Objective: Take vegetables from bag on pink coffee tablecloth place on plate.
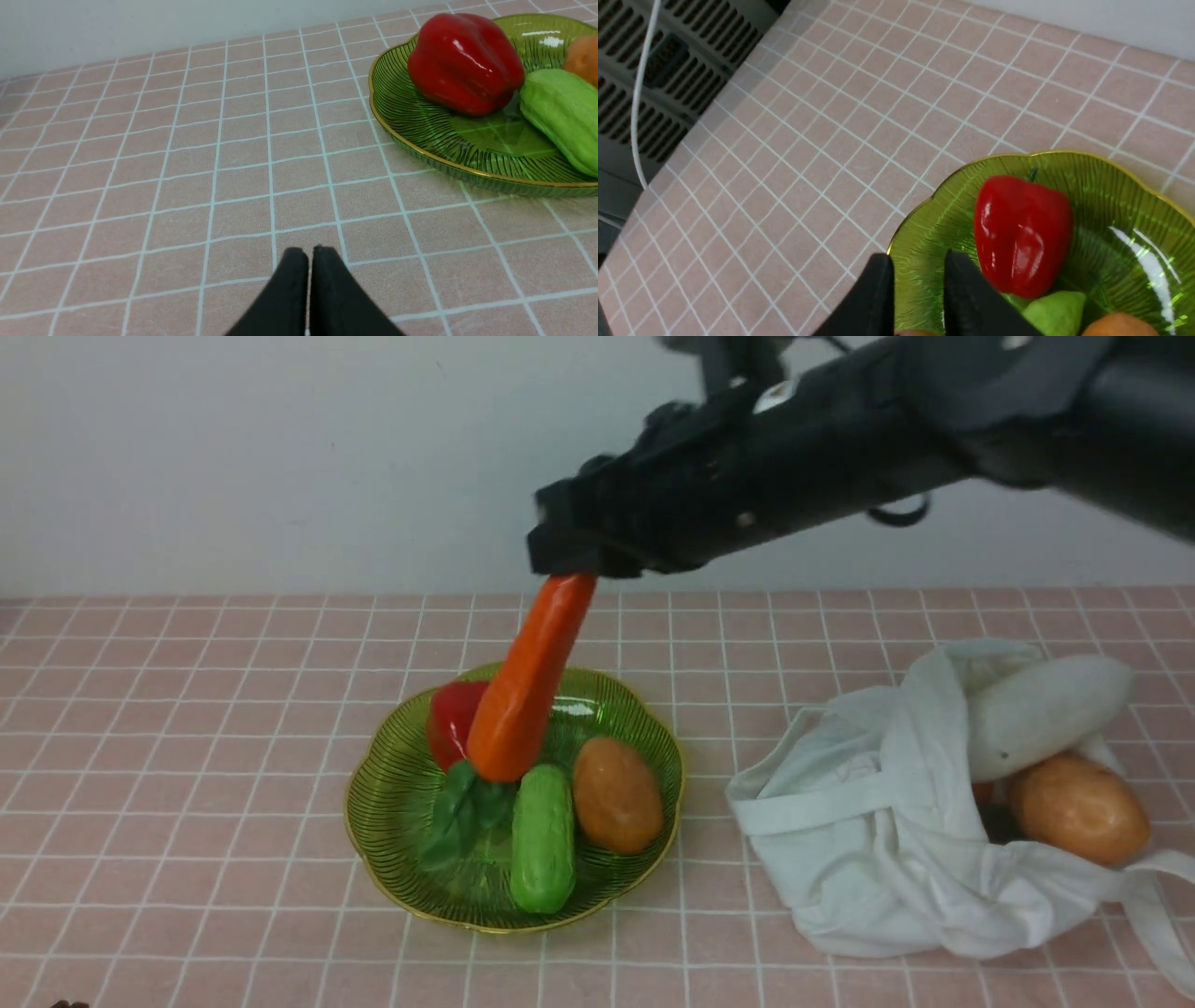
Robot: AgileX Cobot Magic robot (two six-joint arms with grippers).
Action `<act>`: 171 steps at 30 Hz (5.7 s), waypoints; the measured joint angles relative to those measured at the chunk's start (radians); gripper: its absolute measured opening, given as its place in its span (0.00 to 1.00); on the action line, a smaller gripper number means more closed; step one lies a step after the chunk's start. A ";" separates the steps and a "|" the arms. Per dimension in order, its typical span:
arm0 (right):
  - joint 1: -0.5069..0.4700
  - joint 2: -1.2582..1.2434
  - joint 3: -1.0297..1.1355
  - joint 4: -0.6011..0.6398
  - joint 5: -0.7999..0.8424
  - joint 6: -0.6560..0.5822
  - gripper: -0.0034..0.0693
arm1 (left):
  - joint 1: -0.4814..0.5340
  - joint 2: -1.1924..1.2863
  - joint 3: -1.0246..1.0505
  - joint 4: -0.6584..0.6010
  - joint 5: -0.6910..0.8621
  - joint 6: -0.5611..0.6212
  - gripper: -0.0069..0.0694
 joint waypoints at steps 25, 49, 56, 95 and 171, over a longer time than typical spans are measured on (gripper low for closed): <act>0.026 0.236 -0.093 -0.270 -0.032 0.159 0.89 | 0.000 0.000 0.000 0.000 0.000 0.000 0.08; 0.022 -0.616 -0.051 -1.044 0.308 0.682 0.07 | 0.000 0.000 0.000 0.000 0.000 0.000 0.08; 0.022 -1.078 0.366 -1.186 0.165 0.850 0.03 | 0.000 0.000 0.000 0.000 0.000 0.000 0.08; 0.022 -1.821 1.228 -0.815 -0.521 0.590 0.03 | 0.000 0.000 0.000 0.000 0.000 0.000 0.08; -0.610 -1.819 1.638 -0.635 -0.366 0.328 0.03 | 0.000 0.000 0.000 0.000 0.000 0.000 0.08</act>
